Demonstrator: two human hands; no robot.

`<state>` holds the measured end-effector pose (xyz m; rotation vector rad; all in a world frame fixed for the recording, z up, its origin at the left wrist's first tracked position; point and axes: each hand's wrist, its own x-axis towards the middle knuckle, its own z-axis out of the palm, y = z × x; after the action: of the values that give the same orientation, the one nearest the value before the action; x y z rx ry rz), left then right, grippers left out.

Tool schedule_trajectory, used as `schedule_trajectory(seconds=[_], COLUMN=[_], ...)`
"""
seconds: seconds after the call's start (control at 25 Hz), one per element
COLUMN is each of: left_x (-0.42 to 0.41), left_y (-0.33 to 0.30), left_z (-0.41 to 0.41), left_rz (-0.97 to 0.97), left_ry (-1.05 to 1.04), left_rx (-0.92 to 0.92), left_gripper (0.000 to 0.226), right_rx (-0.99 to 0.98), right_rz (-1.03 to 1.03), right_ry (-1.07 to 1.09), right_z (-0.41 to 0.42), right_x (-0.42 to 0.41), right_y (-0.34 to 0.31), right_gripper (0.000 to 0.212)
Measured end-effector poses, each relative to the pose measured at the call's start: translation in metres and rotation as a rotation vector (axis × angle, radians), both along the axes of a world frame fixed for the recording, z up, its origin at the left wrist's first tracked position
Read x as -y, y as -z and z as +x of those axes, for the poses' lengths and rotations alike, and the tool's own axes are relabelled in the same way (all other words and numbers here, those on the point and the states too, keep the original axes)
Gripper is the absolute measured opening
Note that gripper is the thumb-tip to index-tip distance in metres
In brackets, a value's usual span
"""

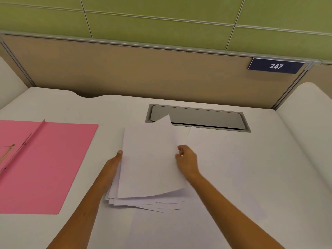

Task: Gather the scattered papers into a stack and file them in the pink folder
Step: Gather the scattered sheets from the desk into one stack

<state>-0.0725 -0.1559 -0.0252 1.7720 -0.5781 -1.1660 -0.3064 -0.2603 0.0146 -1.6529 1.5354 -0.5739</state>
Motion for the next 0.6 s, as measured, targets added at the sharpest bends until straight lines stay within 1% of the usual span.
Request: schedule_trajectory(seconds=[0.12, 0.24, 0.32, 0.36, 0.44, 0.52, 0.6], left_x=[-0.003, -0.006, -0.007, -0.007, -0.007, -0.007, -0.007], left_y=[0.002, 0.003, 0.003, 0.004, 0.005, 0.004, 0.004], left_z=[-0.001, -0.002, -0.002, -0.002, -0.002, -0.002, -0.002], left_rz=[-0.045, -0.065, -0.071, -0.073, -0.081, -0.085, -0.078], left_ry=[0.061, 0.091, 0.084, 0.082, 0.086, 0.09, 0.087], left_rx=[0.057, 0.129, 0.142, 0.142, 0.147, 0.146, 0.144], left_gripper=[0.041, 0.034, 0.034, 0.034, 0.033, 0.031, 0.031], right_rx=[0.036, 0.047, -0.011, -0.079, -0.301, -0.53, -0.678], right_rz=[0.068, 0.044, -0.007, -0.015, 0.037, 0.168, 0.245], right_ry=[0.014, 0.025, 0.07, 0.097, 0.182, 0.274, 0.308], right_z=[0.017, 0.004, -0.022, -0.039, -0.081, -0.121, -0.146], right_x=[-0.022, -0.023, -0.01, -0.001, 0.015, 0.02, 0.016], right_y=[0.011, 0.013, 0.013, 0.013, 0.013, 0.008, 0.005], right_gripper=[0.038, 0.036, 0.034, 0.034, 0.043, 0.062, 0.077])
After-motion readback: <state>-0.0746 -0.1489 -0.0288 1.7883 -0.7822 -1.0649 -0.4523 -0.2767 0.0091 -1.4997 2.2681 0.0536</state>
